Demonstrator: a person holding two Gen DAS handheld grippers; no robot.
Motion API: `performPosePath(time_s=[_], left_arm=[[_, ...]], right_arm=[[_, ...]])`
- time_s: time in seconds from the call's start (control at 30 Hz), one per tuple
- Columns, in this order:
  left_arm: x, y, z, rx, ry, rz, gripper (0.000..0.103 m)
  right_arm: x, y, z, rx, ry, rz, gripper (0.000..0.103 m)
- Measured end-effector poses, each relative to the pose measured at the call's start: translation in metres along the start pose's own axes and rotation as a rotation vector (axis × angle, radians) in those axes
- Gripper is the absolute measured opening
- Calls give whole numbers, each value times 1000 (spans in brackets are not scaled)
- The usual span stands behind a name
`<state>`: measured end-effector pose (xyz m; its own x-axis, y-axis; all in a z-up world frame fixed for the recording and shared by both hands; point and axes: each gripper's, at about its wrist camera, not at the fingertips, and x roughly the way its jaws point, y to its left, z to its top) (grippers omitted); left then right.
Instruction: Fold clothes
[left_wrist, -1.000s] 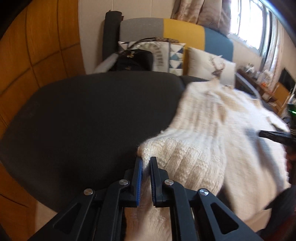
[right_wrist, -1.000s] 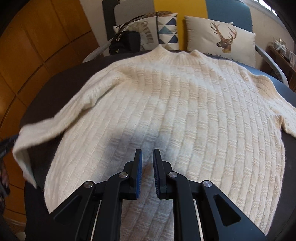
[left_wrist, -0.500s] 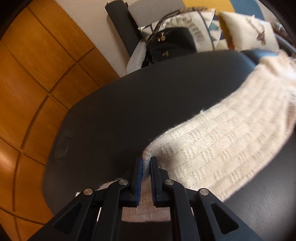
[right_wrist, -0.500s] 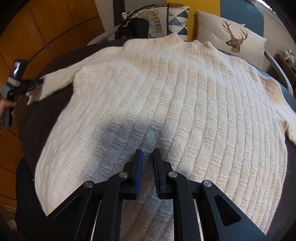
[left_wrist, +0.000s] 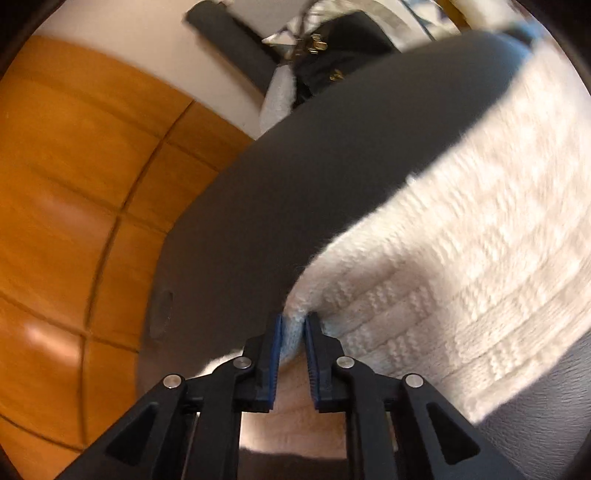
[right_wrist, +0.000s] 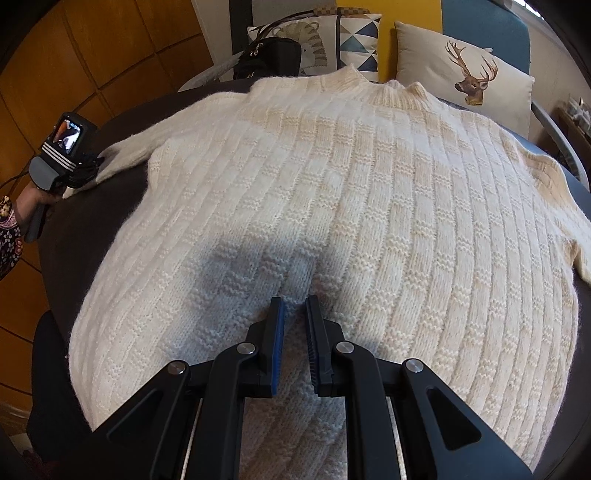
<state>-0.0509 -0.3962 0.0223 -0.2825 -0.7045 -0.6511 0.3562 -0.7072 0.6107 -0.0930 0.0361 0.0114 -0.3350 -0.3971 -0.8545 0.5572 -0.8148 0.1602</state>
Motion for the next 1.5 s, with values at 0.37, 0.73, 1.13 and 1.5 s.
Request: performPosePath(time_s=[0.37, 0.73, 1.13, 1.5], left_arm=[[-112, 3, 22, -333, -193, -346, 17], [-208, -206, 1, -50, -209, -680, 17], [-227, -246, -7, 93, -306, -403, 19], [-171, -195, 25, -273, -158, -675, 20]], right_arm=[[-2, 4, -7, 12, -34, -2, 13], [-33, -24, -14, 66, -119, -93, 13], [-33, -80, -40, 58, -91, -254, 13], [-29, -66, 44, 117, -148, 21, 16]])
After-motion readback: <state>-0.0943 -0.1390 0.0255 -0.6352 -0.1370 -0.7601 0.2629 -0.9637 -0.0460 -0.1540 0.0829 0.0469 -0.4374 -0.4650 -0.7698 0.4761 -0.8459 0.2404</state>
